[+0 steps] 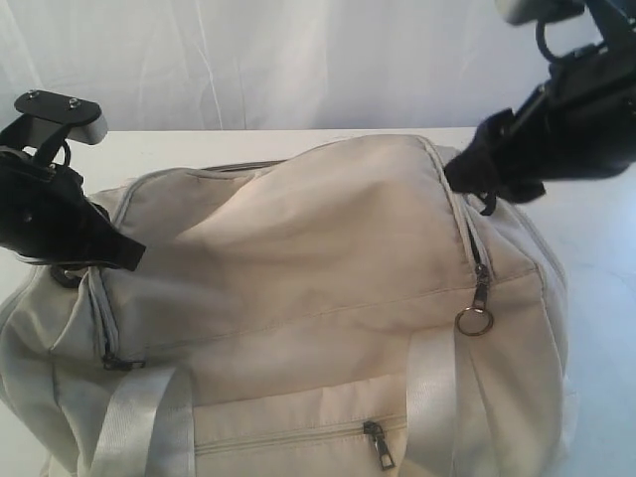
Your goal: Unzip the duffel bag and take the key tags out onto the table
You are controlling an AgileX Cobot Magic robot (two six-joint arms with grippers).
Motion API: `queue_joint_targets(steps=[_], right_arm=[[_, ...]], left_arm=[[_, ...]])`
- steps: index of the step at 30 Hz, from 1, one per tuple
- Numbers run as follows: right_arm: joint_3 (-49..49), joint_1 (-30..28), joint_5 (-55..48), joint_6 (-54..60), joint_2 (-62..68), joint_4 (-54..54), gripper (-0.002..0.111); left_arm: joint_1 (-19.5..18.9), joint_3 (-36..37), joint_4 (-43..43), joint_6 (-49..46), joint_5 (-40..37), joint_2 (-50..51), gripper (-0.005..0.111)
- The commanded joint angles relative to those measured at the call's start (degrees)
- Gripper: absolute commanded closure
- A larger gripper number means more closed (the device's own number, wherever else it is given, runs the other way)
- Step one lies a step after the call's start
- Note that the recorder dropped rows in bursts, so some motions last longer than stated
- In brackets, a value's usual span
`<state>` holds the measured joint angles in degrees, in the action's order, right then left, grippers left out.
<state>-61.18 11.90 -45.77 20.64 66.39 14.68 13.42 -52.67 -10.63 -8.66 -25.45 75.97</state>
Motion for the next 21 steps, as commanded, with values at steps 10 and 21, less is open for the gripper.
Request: queue_joint_targets(steps=[10,21], right_arm=[[-19.03,-0.49,0.08,1.22,27.05,0.27,0.046],[-20.83,-0.49,-8.98,4.23,29.7,8.28,0.068]], left_arm=[[-0.13,-0.07,-0.53,-0.55,-2.69,-0.67,0.107],[-0.13,-0.07,-0.53,-0.53,-2.57,-0.67,0.107]])
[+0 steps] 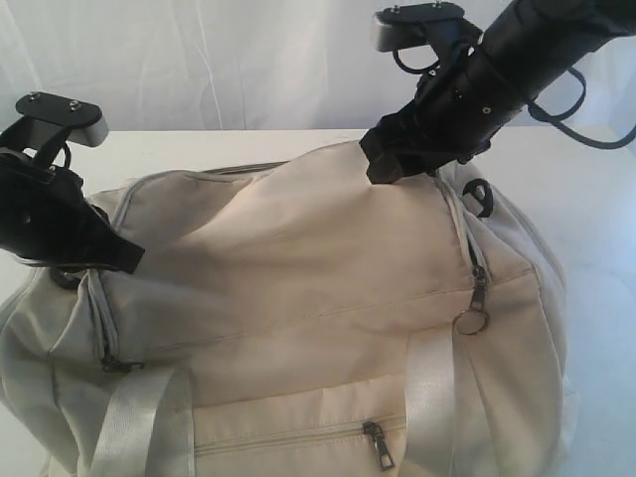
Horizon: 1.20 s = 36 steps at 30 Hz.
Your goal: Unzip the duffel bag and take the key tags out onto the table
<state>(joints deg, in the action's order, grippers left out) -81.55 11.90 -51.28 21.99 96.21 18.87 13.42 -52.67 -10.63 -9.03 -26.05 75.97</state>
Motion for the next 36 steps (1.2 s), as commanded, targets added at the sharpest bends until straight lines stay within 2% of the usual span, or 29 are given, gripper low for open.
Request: queue_joint_targets(steps=[1,6,11,20,24,31,34,36], right_arm=[[-0.45,-0.49,-4.17,3.62,-0.12,4.97,0.076],[-0.56,-0.49,-6.13,4.15,-0.12,5.66,0.108],[-0.57,-0.49,-10.29,9.26,-3.04,9.85,0.108],[2.43,-0.26,-16.38,10.21,-13.62,13.92,0.108],[6.27,-0.26,-18.5,10.92,-18.85,15.11,0.108],[16.12,-0.26,-18.68,14.09,-27.01,18.96,0.108],[20.32,-0.26,-18.68,14.23,-30.06,19.06,0.108],[22.5,-0.26,-18.68,14.34,-31.61,19.06,0.108]], left_arm=[[-0.13,-0.07,-0.53,-0.16,-1.97,-0.67,0.107],[-0.13,-0.07,-0.53,-0.16,-1.97,-0.67,0.107],[-0.13,-0.17,-0.78,-0.3,-2.92,-1.98,0.107],[-0.13,-2.17,-1.11,-0.3,-6.64,-8.25,0.107],[-0.13,-2.17,-1.11,-0.42,-9.61,-10.05,0.107],[-0.13,-2.17,-1.11,-0.42,-10.42,-10.78,0.106],[-0.13,-2.17,-1.11,-0.81,-10.54,-10.78,0.096],[-0.13,-2.17,-1.22,-1.06,-10.9,-11.04,0.083]])
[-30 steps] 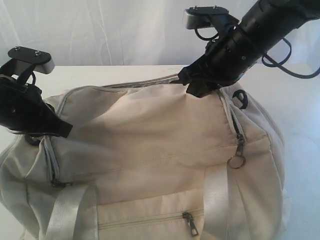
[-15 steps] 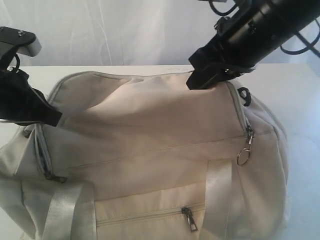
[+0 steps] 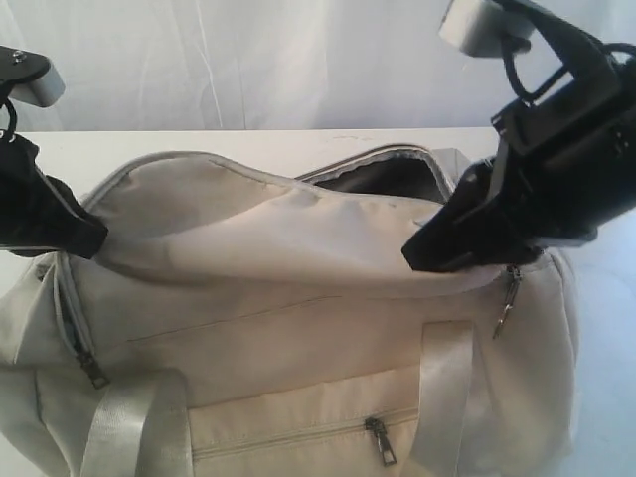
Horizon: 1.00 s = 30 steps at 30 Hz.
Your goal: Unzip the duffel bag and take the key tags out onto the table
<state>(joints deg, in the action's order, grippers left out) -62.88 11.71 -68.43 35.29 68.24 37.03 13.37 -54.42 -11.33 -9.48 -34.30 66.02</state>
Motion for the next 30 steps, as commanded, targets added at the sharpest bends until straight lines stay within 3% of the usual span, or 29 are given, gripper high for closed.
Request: queue_joint_targets(steps=[1,6,9,17,23,28,30], right_arm=[[5.16,-0.07,-1.53,1.16,-4.71,0.91,0.108],[9.2,-0.07,-1.53,1.83,-7.94,0.91,0.108],[11.53,-0.07,-1.53,1.83,-9.11,0.91,0.108],[18.92,-0.07,-1.53,1.83,-10.78,0.91,0.108],[25.26,-0.07,-1.53,1.83,-10.78,0.6,0.108],[29.15,-0.07,-1.53,1.83,-10.78,0.48,0.108],[30.72,-0.07,-1.53,1.83,-10.78,0.38,0.108]], left_arm=[[-0.08,-0.42,-0.52,-0.6,-2.81,-1.3,0.078],[-0.08,-0.42,-1.17,-0.75,-3.18,-4.47,0.045],[-0.08,-0.42,-1.45,-0.75,-2.6,-6.82,0.039],[-0.08,-0.42,-5.02,-1.32,-1.76,-5.0,0.048],[-0.08,-0.42,-11.42,-7.48,0.15,0.4,0.055],[0.05,-0.42,-12.94,-9.36,-0.67,4.96,0.072],[0.15,-0.42,-19.49,-18.23,-3.82,5.96,0.086]])
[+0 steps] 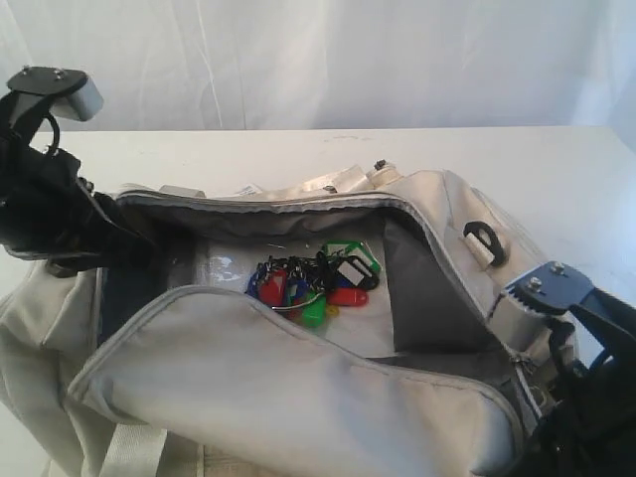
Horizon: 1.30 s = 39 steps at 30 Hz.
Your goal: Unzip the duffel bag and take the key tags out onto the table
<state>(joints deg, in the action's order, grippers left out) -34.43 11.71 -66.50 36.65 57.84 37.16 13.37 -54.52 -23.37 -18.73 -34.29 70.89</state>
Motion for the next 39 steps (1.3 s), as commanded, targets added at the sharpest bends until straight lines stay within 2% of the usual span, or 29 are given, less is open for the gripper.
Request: queue_joint_targets(steps=[1,2,4,7,9,11,13,15,17,19,20,21,22,24,27,30,34,37,39], right_arm=[[2.42,-0.07,-2.99,0.47,-0.38,0.25,0.108],[2.53,-0.07,-1.46,0.47,-0.38,0.25,0.108],[2.53,-0.07,-0.82,0.47,-0.38,0.25,0.108],[2.53,-0.07,-0.82,0.47,-0.38,0.25,0.108],[2.53,-0.07,-0.31,0.47,-0.38,0.25,0.108],[2.53,-0.07,-0.18,0.47,-0.38,0.25,0.108],[2.53,-0.07,0.02,0.47,-0.38,0.25,0.108],[2.53,-0.07,0.64,0.47,-0.38,0.25,0.108],[2.53,-0.07,1.4,0.47,-0.38,0.25,0.107],[2.53,-0.07,2.45,0.47,-0.38,0.25,0.1],[2.53,-0.07,3.19,-0.56,-0.38,0.25,0.086],[2.42,-0.07,3.51,-0.83,-0.38,0.25,0.079],[1.8,-0.07,3.64,-0.83,-0.38,0.25,0.061],[-0.31,-0.07,2.62,-1.78,-0.38,0.25,0.046],[-4.58,-0.07,0.02,-2.65,-0.6,0.25,0.046],[-12.81,-0.07,-2.53,-4.89,-1.94,-1.95,0.046],[-19.99,-0.07,-1.68,-9.28,-3.08,-9.37,0.046],[-20.92,-0.07,0.89,-10.55,-3.08,-10.24,0.048],[-20.8,-0.07,4.46,-11.73,-3.08,-10.33,0.049]], left_arm=[[0.15,-0.32,-9.69,-11.95,-4.85,1.09,0.089],[0.15,-0.32,-13.79,-17.05,-7.28,1.09,0.096],[0.15,-0.32,-15.93,-21.42,-10.57,1.18,0.107],[0.15,-0.32,-15.93,-21.39,-11.16,1.91,0.107],[0.15,-0.11,-15.81,-18.75,-6.61,3.88,0.107],[0.15,-0.11,-15.97,-18.3,-5.64,5.89,0.107],[0.15,-0.11,-15.26,-17.28,-8.01,8.95,0.107],[0.73,-0.11,-17.6,-17.94,-13.65,10.76,0.107],[2.23,-0.11,-21.18,-23.01,-17.79,10.87,0.107],[3.46,-0.11,-24.36,-27.91,-21.7,10.76,0.107],[4.71,-0.11,-24.75,-28.89,-24.64,10.76,0.107],[5.17,-0.11,-24.33,-28.89,-25.8,10.76,0.107],[6.11,-0.11,-23.79,-28.89,-28.18,10.76,0.107],[6.95,-0.11,-23.53,-29.45,-32.15,10.76,0.107],[7.42,-0.11,-23.64,-29.55,-35.67,10.76,0.107],[7.42,0.16,-23.63,-30.92,-35.67,10.76,0.107],[7.42,6.06,-23.63,-32.64,-35.67,10.64,0.107],[7.42,11.45,-23.9,-35.28,-35.67,9.46,0.107],[7.42,12.41,-24.15,-35.28,-35.67,8.83,0.107]])
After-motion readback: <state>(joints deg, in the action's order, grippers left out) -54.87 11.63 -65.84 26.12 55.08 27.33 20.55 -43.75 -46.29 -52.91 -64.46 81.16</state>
